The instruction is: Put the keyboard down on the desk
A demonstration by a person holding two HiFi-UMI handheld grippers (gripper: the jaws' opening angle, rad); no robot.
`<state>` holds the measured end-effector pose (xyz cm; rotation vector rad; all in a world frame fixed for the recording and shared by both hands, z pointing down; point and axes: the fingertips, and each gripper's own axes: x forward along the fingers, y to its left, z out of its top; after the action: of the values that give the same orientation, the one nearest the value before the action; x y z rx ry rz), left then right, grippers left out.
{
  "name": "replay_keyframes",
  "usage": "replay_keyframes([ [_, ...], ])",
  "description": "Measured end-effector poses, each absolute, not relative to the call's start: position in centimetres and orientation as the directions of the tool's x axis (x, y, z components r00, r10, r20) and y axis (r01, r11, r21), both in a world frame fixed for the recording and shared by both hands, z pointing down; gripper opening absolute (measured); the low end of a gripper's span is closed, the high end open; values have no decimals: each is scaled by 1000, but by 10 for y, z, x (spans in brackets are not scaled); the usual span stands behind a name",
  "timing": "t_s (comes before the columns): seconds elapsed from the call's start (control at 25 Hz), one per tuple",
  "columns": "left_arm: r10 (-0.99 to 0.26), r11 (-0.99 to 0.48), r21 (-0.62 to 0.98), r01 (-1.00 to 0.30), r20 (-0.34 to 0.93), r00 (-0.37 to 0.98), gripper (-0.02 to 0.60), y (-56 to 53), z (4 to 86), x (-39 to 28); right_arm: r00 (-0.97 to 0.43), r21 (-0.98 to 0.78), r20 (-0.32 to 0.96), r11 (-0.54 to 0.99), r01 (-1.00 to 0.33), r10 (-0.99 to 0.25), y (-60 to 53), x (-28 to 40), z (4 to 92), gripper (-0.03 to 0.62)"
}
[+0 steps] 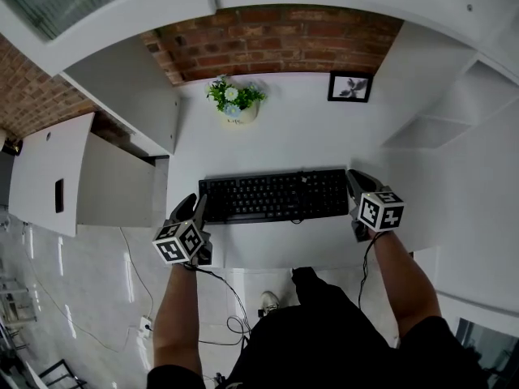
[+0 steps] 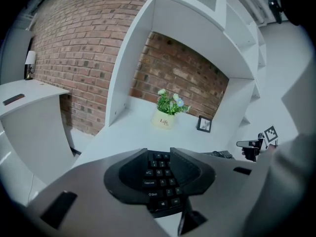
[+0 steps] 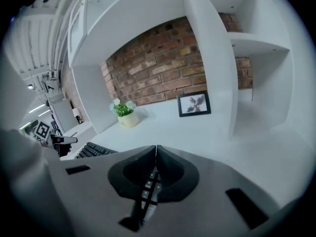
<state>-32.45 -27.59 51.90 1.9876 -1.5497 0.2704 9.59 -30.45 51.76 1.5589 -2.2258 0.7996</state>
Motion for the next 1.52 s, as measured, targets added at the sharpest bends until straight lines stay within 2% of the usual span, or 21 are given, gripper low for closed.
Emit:
replay_keyframes([
  [0.16,-834,-213,314,-925,435,339,66,-265,490,-312,-405,-297,473,291,-909,-783,-290,76,490,18],
  [0.32,-840,-303,302,-904,363,403,28,-252,454,-296,-451,-314,418,341,-886,-788,-274,50,463,18],
  [0.56,-850,-391,317,-864,236,471,21,-211,395,-278,-496,-339,321,392,-856,-806,-235,16,413,18],
  [0.88,-836,-457,278,-845,191,515,19,-142,368,-273,-525,-312,239,447,-838,-817,-164,-25,370,18],
  [1.52,-782,-551,267,-791,167,601,17,-40,350,-264,-513,-277,244,448,-850,-823,-43,-55,348,18],
])
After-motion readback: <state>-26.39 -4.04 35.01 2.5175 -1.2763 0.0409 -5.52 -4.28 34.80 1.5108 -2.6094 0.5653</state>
